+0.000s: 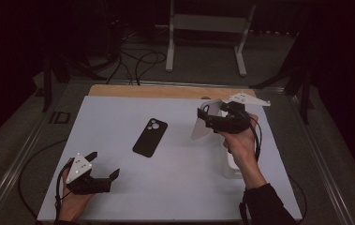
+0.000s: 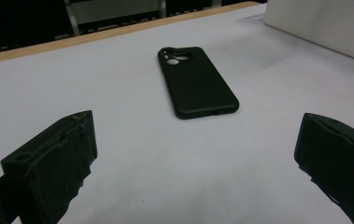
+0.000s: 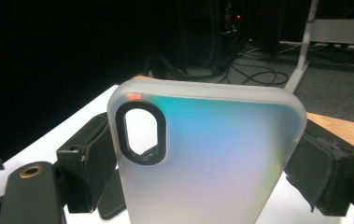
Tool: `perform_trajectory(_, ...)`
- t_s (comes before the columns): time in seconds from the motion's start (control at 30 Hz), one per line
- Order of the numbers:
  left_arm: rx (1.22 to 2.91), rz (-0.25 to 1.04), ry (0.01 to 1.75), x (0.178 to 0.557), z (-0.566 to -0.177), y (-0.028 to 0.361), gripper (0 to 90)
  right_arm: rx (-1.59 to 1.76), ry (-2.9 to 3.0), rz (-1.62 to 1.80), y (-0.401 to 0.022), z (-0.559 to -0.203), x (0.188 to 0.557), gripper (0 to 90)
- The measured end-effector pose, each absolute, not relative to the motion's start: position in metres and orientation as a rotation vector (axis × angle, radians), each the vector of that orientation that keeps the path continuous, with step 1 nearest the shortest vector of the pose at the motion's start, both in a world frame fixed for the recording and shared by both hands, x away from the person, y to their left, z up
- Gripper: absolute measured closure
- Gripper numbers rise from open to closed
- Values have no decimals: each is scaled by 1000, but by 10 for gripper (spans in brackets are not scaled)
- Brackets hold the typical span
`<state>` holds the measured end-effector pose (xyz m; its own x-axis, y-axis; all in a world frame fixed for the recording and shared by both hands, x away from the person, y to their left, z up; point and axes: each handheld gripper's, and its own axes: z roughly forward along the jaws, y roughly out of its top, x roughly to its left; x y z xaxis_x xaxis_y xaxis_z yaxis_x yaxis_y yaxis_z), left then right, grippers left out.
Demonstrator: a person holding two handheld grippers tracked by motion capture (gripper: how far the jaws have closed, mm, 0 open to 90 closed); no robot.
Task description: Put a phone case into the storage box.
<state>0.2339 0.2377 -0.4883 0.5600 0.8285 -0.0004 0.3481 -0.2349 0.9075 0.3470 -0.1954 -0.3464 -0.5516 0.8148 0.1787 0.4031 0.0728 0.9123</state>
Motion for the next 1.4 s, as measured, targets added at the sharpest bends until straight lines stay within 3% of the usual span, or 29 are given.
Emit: perform_trajectory(1.4, 1802, 680, 978, 232, -486, 235, 0, 1365, 1835, 1310, -240, -339, 405, 170)
